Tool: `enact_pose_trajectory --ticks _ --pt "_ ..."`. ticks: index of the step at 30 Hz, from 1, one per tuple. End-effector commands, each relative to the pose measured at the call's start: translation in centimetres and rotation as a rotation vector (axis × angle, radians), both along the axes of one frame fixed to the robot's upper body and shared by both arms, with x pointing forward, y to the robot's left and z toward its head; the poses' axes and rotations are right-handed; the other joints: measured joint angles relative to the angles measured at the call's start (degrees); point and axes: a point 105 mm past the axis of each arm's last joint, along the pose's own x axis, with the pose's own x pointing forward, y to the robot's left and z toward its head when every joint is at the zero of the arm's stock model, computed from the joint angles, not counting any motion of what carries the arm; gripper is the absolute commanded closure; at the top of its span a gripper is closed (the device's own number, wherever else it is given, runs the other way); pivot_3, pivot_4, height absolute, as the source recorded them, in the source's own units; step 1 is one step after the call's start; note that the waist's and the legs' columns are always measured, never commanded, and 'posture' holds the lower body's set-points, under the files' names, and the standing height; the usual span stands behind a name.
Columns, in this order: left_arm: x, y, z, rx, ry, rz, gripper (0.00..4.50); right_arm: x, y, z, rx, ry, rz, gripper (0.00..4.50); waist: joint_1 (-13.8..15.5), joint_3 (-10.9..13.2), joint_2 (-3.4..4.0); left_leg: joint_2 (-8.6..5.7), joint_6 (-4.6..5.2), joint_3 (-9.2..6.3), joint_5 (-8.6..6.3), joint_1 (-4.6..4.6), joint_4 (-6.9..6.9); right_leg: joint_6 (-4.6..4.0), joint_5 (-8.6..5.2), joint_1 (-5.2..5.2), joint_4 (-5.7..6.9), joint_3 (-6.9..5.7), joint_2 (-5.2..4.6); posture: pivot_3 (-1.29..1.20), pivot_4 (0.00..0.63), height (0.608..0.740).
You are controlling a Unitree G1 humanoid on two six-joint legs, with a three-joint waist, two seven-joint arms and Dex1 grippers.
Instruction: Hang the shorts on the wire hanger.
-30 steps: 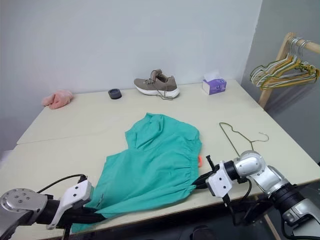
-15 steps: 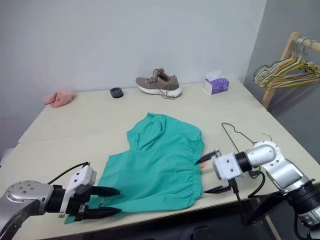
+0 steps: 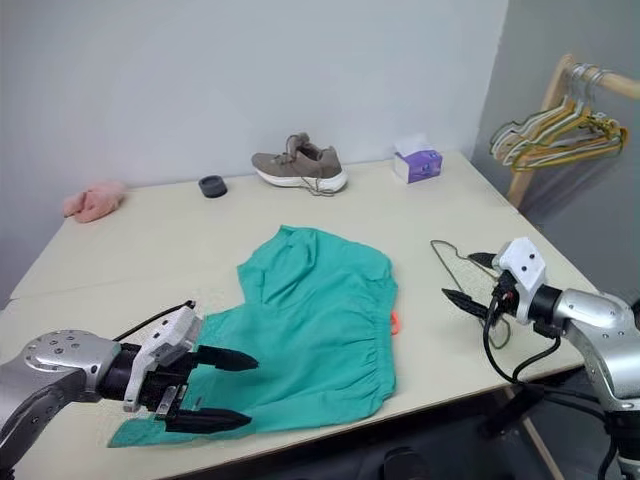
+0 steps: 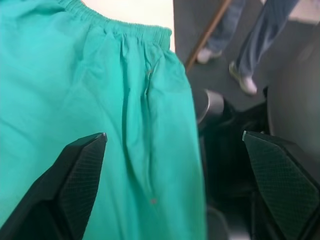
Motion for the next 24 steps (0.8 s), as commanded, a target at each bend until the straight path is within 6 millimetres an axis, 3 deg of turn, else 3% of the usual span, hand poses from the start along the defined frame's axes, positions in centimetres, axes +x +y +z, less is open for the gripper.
enact_pose_trajectory --ticks 1,4,12,23,24 --pt "1.3 -1.1 2.1 -0.08 -0.124 -0.002 0.02 0.9 -0.9 1.5 -0.007 -0.095 -0.101 0.0 -0.4 0.0 0.0 0.0 0.0 0.01 0.0 0.0 0.02 0.02 0.01 0.0 -0.01 0.02 0.0 -0.34 0.0 0.74" --pt "2.1 -2.0 3.7 -0.164 -0.171 0.013 0.02 1.8 -2.3 0.2 -0.005 -0.072 -0.239 0.0 -1.0 0.0 -0.06 0.0 0.0 0.0 0.0 -0.02 0.06 0.08 0.04 0.02 -0.02 0.01 0.01 -0.34 0.0 0.74" --pt "7.6 -2.6 3.9 -0.153 -0.425 0.181 0.02 3.5 -4.4 -4.2 -0.027 0.144 -0.499 0.0 -1.5 0.0 -0.04 -0.01 0.0 0.02 0.01 -0.02 0.07 0.12 0.08 0.02 -0.01 0.06 0.04 -0.35 0.0 0.74" --pt "8.6 -3.4 3.9 -0.156 -0.476 0.175 0.02 3.3 -6.2 -9.6 -0.061 0.466 -0.562 0.0 -2.5 -0.1 -0.05 -0.01 0.01 0.01 0.0 -0.05 0.07 0.13 0.08 0.03 -0.03 0.05 0.04 -0.35 0.0 0.74" --pt "8.7 -3.4 4.0 -0.157 -0.479 0.176 0.0 3.1 -6.4 -10.0 -0.067 0.501 -0.554 0.18 -2.6 -0.1 -0.12 -0.01 0.01 0.0 0.0 -0.05 0.09 0.14 0.08 0.04 -0.03 0.03 0.04 -0.35 0.0 0.74"
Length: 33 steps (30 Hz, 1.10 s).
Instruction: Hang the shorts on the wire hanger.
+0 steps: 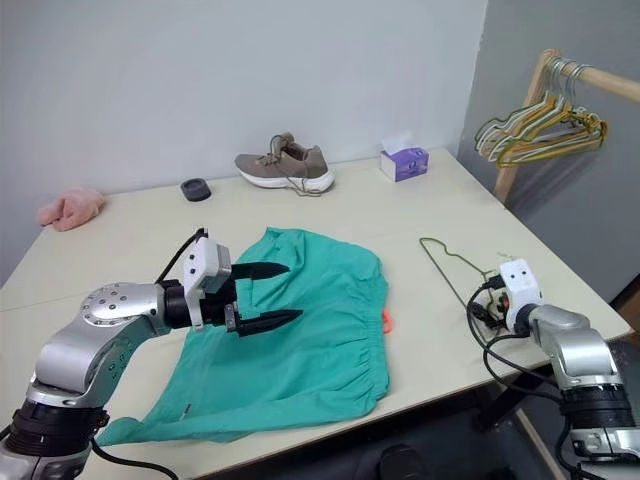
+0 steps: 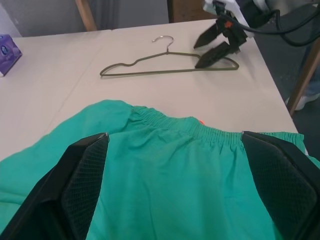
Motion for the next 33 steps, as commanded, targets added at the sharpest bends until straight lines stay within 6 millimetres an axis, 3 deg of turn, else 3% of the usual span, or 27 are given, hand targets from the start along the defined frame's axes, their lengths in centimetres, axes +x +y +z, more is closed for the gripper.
enact_pose_trajectory --ticks 1,8,14,20,26,33 --pt "0.3 -0.4 1.0 0.004 -0.058 -0.015 0.0 -0.5 -1.1 -1.3 -0.001 0.112 -0.003 0.38 0.0 -0.1 -0.1 0.0 0.0 -0.01 0.0 0.0 0.02 0.03 0.02 0.01 0.0 0.0 0.0 -0.36 0.0 0.74" --pt "0.7 -0.6 1.2 0.012 -0.086 -0.008 0.0 -1.2 -2.6 -4.0 0.001 0.303 -0.04 2.54 0.0 -0.5 -0.72 0.0 0.0 -0.14 0.01 0.09 0.07 0.08 0.05 0.17 -0.04 -0.13 0.0 -0.35 0.0 0.74" --pt "1.1 -0.1 1.5 0.016 -0.098 0.042 0.0 0.4 -3.6 -3.8 -0.12 0.228 -0.041 4.48 0.0 -1.2 -1.39 0.0 0.0 -0.17 0.0 0.12 0.07 0.11 0.07 0.24 -0.12 -0.14 0.0 -0.34 0.0 0.74" --pt "4.0 3.8 0.5 0.011 -0.114 0.293 0.0 3.7 -1.1 0.4 -0.212 -0.032 0.081 4.48 -0.1 -1.1 -1.18 -0.03 0.04 -0.13 0.02 0.15 0.2 0.43 0.32 0.37 -0.32 -0.04 -0.01 -0.34 0.0 0.74" --pt "5.4 5.9 0.9 -0.016 -0.125 0.406 0.0 4.9 -0.1 4.4 -0.299 -0.221 0.152 4.48 -0.4 -0.7 -0.59 -0.02 0.05 -0.07 0.04 -0.12 0.14 0.44 0.34 -0.02 -0.18 0.02 -0.02 -0.34 0.0 0.74" --pt "5.0 5.2 0.8 -0.107 -0.033 0.364 0.0 4.4 0.9 6.3 -0.393 -0.339 0.248 4.48 -0.6 -0.6 -0.42 -0.03 0.07 -0.1 0.01 -0.17 0.02 0.47 0.31 -0.08 -0.18 -0.02 -0.06 -0.35 0.0 0.74"
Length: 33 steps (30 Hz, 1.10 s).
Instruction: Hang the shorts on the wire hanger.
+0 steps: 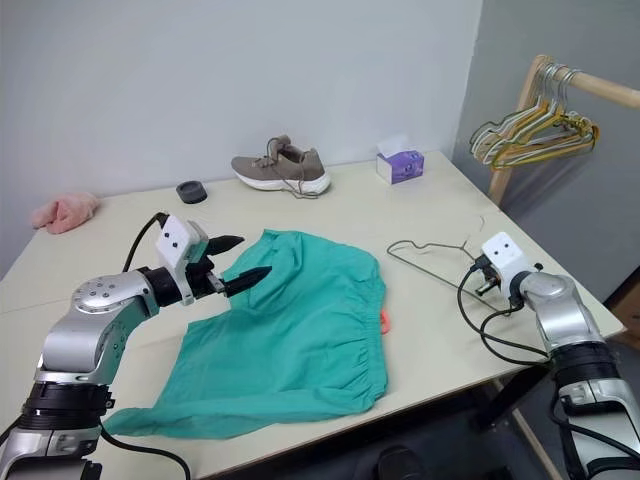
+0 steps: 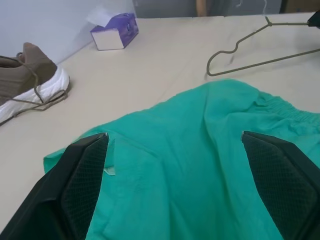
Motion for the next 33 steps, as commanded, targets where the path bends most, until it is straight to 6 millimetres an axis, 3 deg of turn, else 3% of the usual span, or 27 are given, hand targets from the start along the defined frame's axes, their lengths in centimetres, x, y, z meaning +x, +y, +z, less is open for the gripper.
enact_pose_trajectory --ticks 1,7,16,20,24,29,33 --pt "-0.1 -0.5 1.4 -0.068 -0.014 -0.03 0.0 0.1 0.8 2.9 -0.063 -0.134 0.069 4.48 0.0 0.0 0.0 0.0 0.0 0.0 0.0 0.0 0.0 0.0 0.0 0.0 -0.02 0.0 0.0 -0.35 0.0 0.74" --pt "0.8 -0.5 2.4 -0.111 -0.004 -0.035 0.0 -0.3 3.3 6.4 -0.184 -0.317 0.223 4.48 -0.9 0.1 0.08 -0.03 0.0 0.0 0.0 0.02 0.04 0.0 0.0 0.01 0.07 0.0 -0.01 -0.37 0.0 0.74" --pt "0.8 -1.4 2.3 -0.069 0.077 -0.181 0.0 -2.6 11.1 11.3 -0.316 -0.601 0.626 4.48 -3.0 0.1 0.11 -0.04 0.0 -0.01 0.01 0.08 0.04 0.01 0.0 0.04 0.08 -0.01 0.0 -0.39 0.0 0.74" --pt "1.2 -1.3 2.3 -0.043 0.092 -0.2 0.0 -3.7 14.1 11.9 -0.339 -0.656 0.762 4.48 -3.8 0.1 0.11 -0.04 -0.01 -0.04 0.01 0.08 0.04 0.01 0.0 0.04 0.09 -0.03 0.0 -0.39 0.0 0.74" --pt "-0.1 -1.9 1.0 0.01 0.161 -0.291 0.0 -4.5 16.3 12.3 -0.334 -0.696 0.855 4.48 -4.3 0.1 0.11 -0.04 -0.01 -0.06 0.01 0.08 0.04 0.01 0.0 0.04 0.09 -0.02 0.0 -0.39 0.0 0.74" --pt "-2.1 -2.5 -0.2 0.043 0.242 -0.402 0.0 -5.2 17.7 12.4 -0.325 -0.713 0.921 4.48 -4.3 0.1 0.11 -0.04 0.0 -0.06 0.01 0.07 0.03 0.0 0.0 0.0 0.1 0.0 -0.01 -0.39 0.0 0.74" --pt "-2.6 -2.5 -0.8 0.069 0.266 -0.418 0.0 -5.7 18.3 12.6 -0.311 -0.726 0.949 4.48 -4.2 0.1 0.11 -0.04 0.0 -0.07 0.01 0.07 0.03 0.0 0.0 0.01 0.1 0.0 -0.01 -0.38 0.0 0.74"
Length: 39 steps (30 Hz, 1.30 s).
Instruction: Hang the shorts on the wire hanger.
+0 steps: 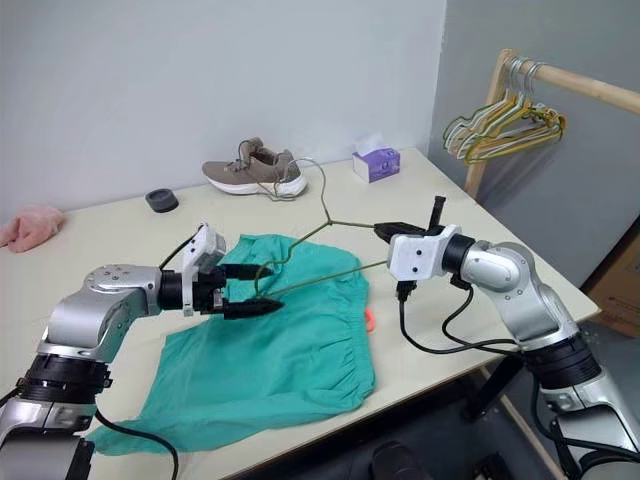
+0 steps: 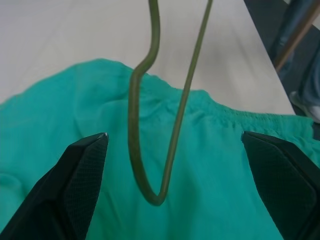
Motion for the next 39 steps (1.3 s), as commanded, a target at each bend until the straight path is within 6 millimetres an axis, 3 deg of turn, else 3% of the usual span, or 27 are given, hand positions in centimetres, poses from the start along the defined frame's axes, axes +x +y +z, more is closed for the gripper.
enact_pose_trajectory --ticks 1,2,6,17,18,23,28,32,36,37,39 --pt "-0.2 -0.1 0.8 0.026 -0.03 -0.032 0.0 -0.8 1.1 2.1 0.025 -0.072 0.06 4.48 0.0 0.0 0.0 0.0 0.0 0.0 0.0 0.0 0.0 0.0 0.0 0.0 0.0 0.0 0.0 -0.38 0.0 0.74" --pt "-0.2 -0.1 0.7 0.027 -0.029 -0.032 0.0 -0.9 1.1 2.2 0.026 -0.073 0.064 4.48 0.0 0.0 0.0 0.0 0.0 0.0 0.0 0.01 0.01 0.0 0.0 0.01 0.01 0.0 0.0 -0.39 0.0 0.74" --pt "0.0 -0.1 0.9 0.018 -0.041 -0.02 0.84 -1.2 1.4 2.3 0.024 -0.083 0.086 4.5 0.0 0.0 0.0 0.0 0.0 -0.01 0.0 0.02 0.01 0.0 0.0 0.01 0.03 -0.01 0.0 -0.39 0.0 0.74" --pt "-0.8 -0.6 0.5 0.008 -0.021 -0.053 4.3 -1.9 1.8 1.4 0.003 -0.073 0.122 4.5 0.0 0.0 0.0 0.0 0.0 0.0 0.0 0.02 0.01 0.0 0.0 0.01 0.03 0.0 0.0 -0.39 0.0 0.74" --pt "-0.8 -0.6 0.5 0.008 -0.022 -0.051 4.49 -2.0 1.8 1.2 -0.007 -0.065 0.127 4.5 0.0 0.0 0.0 0.0 0.0 -0.01 0.0 0.01 0.01 0.0 0.0 0.0 0.03 -0.01 0.0 -0.39 0.0 0.74" --pt "-0.9 -0.4 0.4 0.022 -0.029 -0.041 4.49 -2.5 1.7 0.3 -0.025 -0.026 0.145 4.5 0.0 0.0 0.0 0.0 0.0 0.0 0.0 0.02 0.01 0.0 0.0 0.01 0.04 0.0 0.0 -0.38 0.0 0.74" --pt "-0.8 0.1 0.1 0.075 -0.064 -0.025 4.5 -2.9 0.4 0.7 0.031 0.074 0.109 3.06 0.0 0.0 0.0 0.0 0.0 -0.02 0.0 0.01 0.01 0.0 0.0 0.01 0.04 -0.01 0.0 -0.38 0.0 0.74" --pt "-0.6 0.7 0.0 0.158 -0.12 -0.036 4.5 -3.1 -2.9 0.1 0.064 0.319 -0.011 1.66 0.3 0.0 0.0 -0.01 0.0 -0.02 0.0 0.0 0.03 0.0 0.0 0.02 0.02 -0.01 -0.02 -0.39 0.0 0.74" --pt "-1.1 1.1 0.0 0.256 -0.17 -0.105 4.5 -3.2 -3.5 0.0 0.112 0.494 -0.091 0.26 0.4 0.0 0.01 0.0 0.0 -0.03 0.0 0.02 0.0 -0.01 0.0 0.01 0.02 -0.02 -0.02 -0.39 0.0 0.74" --pt "-1.1 1.0 0.0 0.266 -0.178 -0.115 4.5 -3.1 -3.5 0.1 0.122 0.514 -0.107 0.02 0.2 0.0 0.01 0.01 0.0 -0.02 0.0 0.03 0.0 -0.01 -0.01 0.01 0.03 -0.02 -0.01 -0.39 0.0 0.74" --pt "-1.2 0.9 0.1 0.287 -0.2 -0.138 4.5 -3.0 -3.1 -0.3 0.117 0.567 -0.124 0.02 0.1 0.0 0.03 0.03 0.0 0.0 0.0 0.03 0.0 -0.02 -0.02 0.0 0.03 -0.02 0.0 -0.39 0.0 0.74"
